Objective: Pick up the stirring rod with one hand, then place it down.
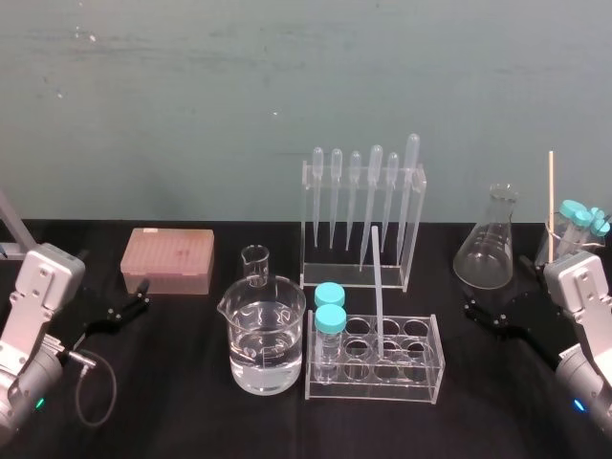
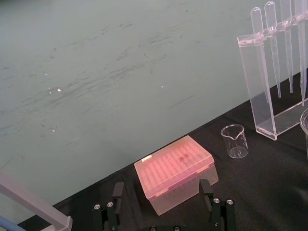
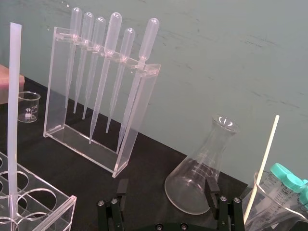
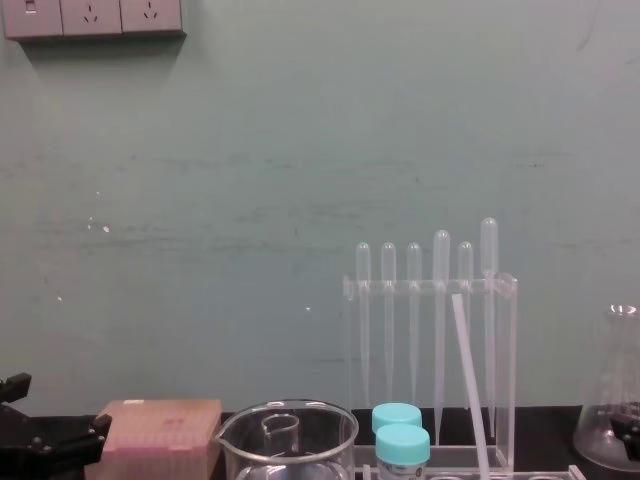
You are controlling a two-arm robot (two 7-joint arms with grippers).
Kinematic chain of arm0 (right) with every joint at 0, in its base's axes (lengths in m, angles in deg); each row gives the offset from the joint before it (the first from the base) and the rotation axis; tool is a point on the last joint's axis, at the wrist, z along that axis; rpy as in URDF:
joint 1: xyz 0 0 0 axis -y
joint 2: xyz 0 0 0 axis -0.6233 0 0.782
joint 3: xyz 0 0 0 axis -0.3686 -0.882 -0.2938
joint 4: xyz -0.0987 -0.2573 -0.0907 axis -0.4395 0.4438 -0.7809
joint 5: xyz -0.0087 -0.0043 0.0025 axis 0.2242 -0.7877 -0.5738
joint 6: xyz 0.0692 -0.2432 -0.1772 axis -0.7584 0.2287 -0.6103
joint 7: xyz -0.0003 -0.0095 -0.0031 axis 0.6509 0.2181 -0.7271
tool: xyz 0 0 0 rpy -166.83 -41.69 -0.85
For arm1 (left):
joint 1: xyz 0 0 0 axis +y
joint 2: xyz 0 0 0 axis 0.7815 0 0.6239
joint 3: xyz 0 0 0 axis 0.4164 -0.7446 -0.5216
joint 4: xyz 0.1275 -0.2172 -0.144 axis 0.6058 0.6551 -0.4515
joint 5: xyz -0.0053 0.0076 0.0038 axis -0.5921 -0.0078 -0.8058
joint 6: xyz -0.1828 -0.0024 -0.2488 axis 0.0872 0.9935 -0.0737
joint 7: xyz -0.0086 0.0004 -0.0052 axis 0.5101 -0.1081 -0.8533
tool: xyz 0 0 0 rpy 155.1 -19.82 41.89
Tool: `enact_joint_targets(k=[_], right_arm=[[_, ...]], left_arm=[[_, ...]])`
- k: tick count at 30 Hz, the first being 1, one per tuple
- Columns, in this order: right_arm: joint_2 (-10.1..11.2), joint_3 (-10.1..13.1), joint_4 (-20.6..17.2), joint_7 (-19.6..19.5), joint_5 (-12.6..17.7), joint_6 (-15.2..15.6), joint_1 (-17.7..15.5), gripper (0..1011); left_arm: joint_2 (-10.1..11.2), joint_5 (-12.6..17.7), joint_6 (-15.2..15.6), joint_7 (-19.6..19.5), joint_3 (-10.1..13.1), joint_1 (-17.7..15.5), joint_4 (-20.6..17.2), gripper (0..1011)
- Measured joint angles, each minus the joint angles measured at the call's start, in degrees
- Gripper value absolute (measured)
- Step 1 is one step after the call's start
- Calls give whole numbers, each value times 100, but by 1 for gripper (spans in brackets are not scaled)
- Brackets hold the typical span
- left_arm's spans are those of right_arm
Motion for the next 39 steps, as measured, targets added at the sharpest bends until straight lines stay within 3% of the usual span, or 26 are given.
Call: enact_joint_targets(k=[39], right_arm=[[0,0,0,1,0,0,0,1003]], left_arm=[[0,0,0,0,0,0,0,1000]])
